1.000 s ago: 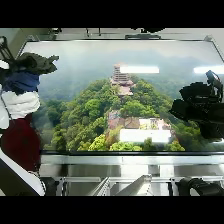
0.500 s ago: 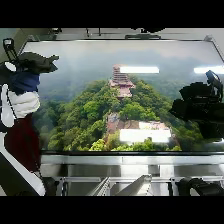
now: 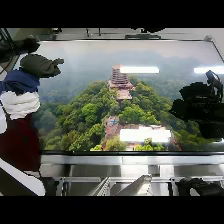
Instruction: Fold the shirts.
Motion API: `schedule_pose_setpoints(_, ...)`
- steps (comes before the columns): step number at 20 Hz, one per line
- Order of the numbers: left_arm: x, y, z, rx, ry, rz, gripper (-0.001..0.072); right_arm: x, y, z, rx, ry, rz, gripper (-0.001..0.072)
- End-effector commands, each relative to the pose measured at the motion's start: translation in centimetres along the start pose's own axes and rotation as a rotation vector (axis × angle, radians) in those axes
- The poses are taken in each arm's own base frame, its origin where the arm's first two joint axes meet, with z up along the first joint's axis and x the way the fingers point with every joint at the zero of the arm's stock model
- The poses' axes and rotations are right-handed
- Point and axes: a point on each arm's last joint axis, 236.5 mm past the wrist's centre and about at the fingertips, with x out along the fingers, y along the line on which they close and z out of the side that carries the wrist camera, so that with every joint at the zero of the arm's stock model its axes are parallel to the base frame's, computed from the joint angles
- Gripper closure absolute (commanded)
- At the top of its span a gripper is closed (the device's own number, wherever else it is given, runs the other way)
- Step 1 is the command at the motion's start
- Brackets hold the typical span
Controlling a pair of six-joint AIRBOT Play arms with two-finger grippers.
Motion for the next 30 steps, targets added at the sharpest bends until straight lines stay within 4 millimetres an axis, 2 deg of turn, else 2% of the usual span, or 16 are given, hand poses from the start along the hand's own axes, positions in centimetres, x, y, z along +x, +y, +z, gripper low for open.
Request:
schedule_pose_setpoints(1,-4.6,-14.9,2.1,0.044,0.011,-0.333,0.0674,0.0,0.0,0.0,0.000,0.001,0.000,0.0699)
schedule_pose_setpoints(3,-4.9,-16.4,1.1,0.091,0.030,-0.270,0.0675,0.0,0.0,0.0,0.000,0.001,0.000,0.0699)
schedule_pose_setpoints(4,-4.6,-15.1,0.6,0.123,0.040,-0.177,0.0675,0.0,0.0,0.0,0.000,0.001,0.000,0.0699)
schedule_pose_setpoints(8,-4.8,-3.3,2.2,0.155,-0.030,0.224,0.0671,0.0,0.0,0.0,0.000,0.001,0.000,0.0699)
schedule_pose_setpoints(9,-5.0,-0.4,3.4,0.175,-0.092,0.280,0.0408,0.0,0.0,0.0,0.000,0.001,0.000,0.0699)
schedule_pose_setpoints(10,-4.9,2.9,4.5,0.198,-0.159,0.346,0.0002,0.0,0.0,0.0,0.000,0.000,0.001,0.0698)
schedule_pose_setpoints(11,-4.6,6.2,4.5,0.180,-0.189,0.396,-0.0008,0.0,0.0,0.0,0.000,0.001,0.000,0.0699)
schedule_pose_setpoints(13,-2.7,11.7,1.8,0.139,-0.141,0.438,-0.0008,0.0,0.0,0.0,0.000,0.001,0.001,0.0699)
schedule_pose_setpoints(16,1.7,18.7,-5.0,0.086,-0.028,0.474,-0.0008,0.0,0.0,0.0,0.000,0.000,0.001,0.0699)
schedule_pose_setpoints(19,4.3,23.1,-10.9,0.121,0.033,0.545,-0.0007,0.0,0.0,0.0,0.000,0.001,0.001,0.0699)
schedule_pose_setpoints(22,5.6,24.9,-15.7,0.131,0.119,0.558,0.0004,0.0,0.0,0.0,0.000,-0.002,0.001,0.0699)
schedule_pose_setpoints(23,5.8,25.1,-16.3,0.128,0.128,0.558,0.0069,0.0,0.1,0.2,0.000,-0.008,0.003,0.0699)
schedule_pose_setpoints(24,6.0,24.9,-16.2,0.130,0.126,0.555,0.0204,0.0,0.1,0.3,0.000,-0.011,0.004,0.0699)
schedule_pose_setpoints(26,6.1,23.8,-15.4,0.136,0.136,0.534,0.0676,0.0,0.1,0.2,0.001,-0.010,0.004,0.0699)
schedule_pose_setpoints(28,6.0,21.8,-12.6,0.130,0.110,0.506,0.0681,0.0,0.1,0.2,0.000,-0.011,0.004,0.0699)
schedule_pose_setpoints(30,4.8,18.9,-7.9,0.169,0.031,0.497,0.0681,0.0,0.1,0.2,0.000,-0.011,0.004,0.0699)
